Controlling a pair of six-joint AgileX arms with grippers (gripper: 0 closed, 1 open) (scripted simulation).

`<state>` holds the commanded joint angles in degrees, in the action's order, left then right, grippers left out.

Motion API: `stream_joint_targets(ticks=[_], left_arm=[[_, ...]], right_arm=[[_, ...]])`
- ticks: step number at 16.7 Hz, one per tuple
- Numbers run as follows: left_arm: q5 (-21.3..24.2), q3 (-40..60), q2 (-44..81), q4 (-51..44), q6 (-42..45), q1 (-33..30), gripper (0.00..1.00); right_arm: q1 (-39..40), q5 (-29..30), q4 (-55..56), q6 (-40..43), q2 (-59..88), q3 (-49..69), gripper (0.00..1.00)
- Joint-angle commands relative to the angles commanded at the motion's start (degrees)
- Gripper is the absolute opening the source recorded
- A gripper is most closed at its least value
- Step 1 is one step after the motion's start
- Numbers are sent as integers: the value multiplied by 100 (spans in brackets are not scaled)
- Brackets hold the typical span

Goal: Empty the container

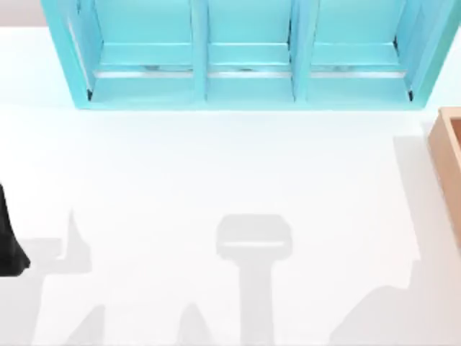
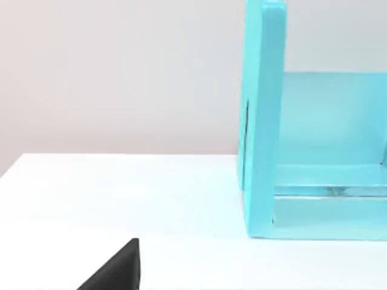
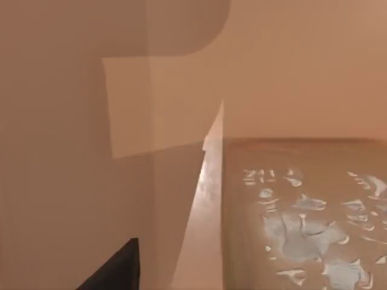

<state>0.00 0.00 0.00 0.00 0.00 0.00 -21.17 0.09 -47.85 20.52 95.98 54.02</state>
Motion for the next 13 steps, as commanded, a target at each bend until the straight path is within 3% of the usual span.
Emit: stream_joint_targets(ticks=[4, 13], left_arm=[[0, 0, 0, 0, 0, 0, 100], [0, 0, 0, 0, 0, 0, 100]], right_arm=[[-1, 0, 32, 1, 16, -27, 100], [-1, 0, 32, 1, 16, -27, 32]])
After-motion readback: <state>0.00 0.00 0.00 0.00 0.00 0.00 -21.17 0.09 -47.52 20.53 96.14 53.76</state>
